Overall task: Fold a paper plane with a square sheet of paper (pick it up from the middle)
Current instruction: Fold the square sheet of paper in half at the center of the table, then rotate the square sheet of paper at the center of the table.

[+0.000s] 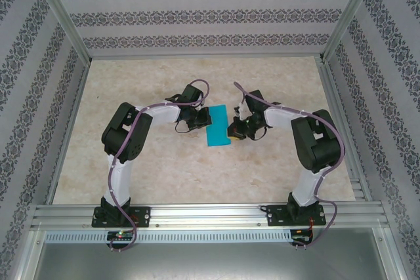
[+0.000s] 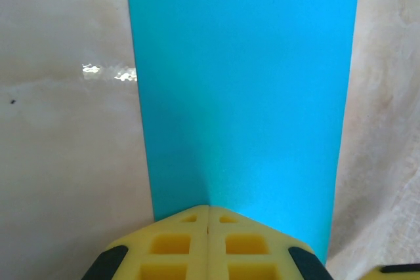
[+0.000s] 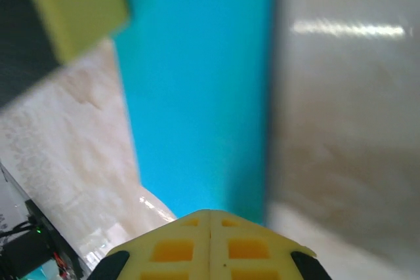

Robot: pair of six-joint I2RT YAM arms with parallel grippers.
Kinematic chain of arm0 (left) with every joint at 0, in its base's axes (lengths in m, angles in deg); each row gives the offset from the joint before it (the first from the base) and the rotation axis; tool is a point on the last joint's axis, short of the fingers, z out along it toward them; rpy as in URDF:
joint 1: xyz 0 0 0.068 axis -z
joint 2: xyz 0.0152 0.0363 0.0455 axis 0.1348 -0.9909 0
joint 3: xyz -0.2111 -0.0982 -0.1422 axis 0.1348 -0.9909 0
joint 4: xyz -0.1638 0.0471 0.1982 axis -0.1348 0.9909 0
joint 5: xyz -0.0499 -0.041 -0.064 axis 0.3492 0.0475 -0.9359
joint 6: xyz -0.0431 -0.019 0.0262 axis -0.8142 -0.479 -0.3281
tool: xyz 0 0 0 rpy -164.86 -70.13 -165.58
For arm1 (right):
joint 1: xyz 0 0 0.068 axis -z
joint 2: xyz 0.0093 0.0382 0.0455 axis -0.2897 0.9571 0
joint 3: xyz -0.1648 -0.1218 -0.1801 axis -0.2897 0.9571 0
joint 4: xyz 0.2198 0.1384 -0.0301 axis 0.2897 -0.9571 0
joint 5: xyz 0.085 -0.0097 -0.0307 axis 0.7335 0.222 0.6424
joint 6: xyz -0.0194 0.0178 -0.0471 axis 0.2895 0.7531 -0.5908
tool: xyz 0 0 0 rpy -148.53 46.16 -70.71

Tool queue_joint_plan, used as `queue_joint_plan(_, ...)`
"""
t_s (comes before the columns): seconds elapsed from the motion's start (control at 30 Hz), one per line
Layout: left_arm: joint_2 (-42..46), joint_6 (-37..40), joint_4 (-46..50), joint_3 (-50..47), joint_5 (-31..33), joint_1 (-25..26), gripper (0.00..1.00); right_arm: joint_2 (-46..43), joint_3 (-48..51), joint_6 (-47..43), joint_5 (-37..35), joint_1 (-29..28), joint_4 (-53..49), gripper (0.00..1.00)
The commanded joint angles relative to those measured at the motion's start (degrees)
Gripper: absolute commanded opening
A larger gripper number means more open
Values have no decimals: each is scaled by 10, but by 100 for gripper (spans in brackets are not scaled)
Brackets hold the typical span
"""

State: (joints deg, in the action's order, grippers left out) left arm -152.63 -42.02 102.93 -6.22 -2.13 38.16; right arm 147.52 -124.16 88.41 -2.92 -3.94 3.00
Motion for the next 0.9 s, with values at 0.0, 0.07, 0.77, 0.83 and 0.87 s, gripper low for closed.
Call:
queue_joint_plan(0.0,-74,2,126,-47,53,5,0,13,-63,25,-20,-15,13,3)
queue_joint_plan(0.07,-74,3,127,-46,52,5,0,47,-84,36,-20,-19,24,3)
queue_joint_plan(0.77,-79,-1,128,-48,55,5,0,42,39,-11,-14,-20,12,2)
queue_joint_plan(0.83,-80,-1,126,-49,55,6,0,29,65,-12,-15,-11,18,2)
queue_joint_plan(0.87,-80,-1,127,-49,56,5,0,23,77,-13,-16,-8,21,2)
